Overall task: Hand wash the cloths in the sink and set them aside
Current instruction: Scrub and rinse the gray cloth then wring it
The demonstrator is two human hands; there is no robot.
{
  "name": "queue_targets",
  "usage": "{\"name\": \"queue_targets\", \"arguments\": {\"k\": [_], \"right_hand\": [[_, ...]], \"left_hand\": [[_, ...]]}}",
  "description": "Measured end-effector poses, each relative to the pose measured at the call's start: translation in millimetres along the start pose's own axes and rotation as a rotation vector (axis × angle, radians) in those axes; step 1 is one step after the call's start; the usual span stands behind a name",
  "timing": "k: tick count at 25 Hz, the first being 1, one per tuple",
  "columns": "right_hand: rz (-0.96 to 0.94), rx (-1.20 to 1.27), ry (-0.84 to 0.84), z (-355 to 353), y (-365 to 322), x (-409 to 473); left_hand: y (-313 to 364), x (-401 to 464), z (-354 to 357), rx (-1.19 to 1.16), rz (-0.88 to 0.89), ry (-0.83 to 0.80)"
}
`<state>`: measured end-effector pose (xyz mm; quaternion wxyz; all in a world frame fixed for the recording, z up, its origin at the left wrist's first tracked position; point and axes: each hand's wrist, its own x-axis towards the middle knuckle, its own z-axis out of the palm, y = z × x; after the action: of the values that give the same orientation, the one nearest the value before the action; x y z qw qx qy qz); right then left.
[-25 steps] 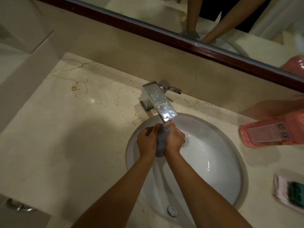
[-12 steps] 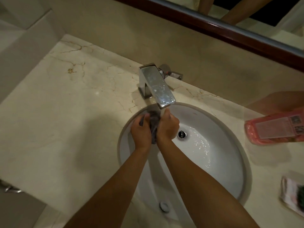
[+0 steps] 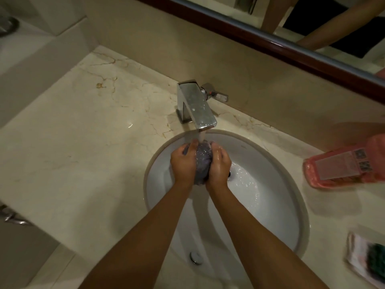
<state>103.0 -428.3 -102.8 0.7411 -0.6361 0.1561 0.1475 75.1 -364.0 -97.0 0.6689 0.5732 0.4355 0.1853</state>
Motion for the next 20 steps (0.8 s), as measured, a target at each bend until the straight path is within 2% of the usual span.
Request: {"name": "queue_targets", "arguments": {"k": [3, 6, 10, 14, 17, 20], "right_hand": [[0.087, -0.049, 0.042, -8, -8, 2], [0.184, -0.063, 0.067, -12, -13, 0], [0.289, -0.069, 0.106, -12, -21, 1], [0.478, -0.038, 0.052, -3, -24, 4], [0.449, -0.021, 0.04, 6, -21, 3], [0.403, 0.176, -0.065, 1, -23, -4]], "left_hand": [[2, -3, 6, 0.112, 0.058, 0.034], [-1, -1, 6, 0.137, 0.016, 0.033], [-2, -2, 2, 0.029, -0.112, -0.026], [0, -1, -10, -0.09, -0.193, -0.042], [4, -3, -11, -0.105, -0.152, 0.001], [7, -4, -10, -0.075, -0.032, 0.017]]}}
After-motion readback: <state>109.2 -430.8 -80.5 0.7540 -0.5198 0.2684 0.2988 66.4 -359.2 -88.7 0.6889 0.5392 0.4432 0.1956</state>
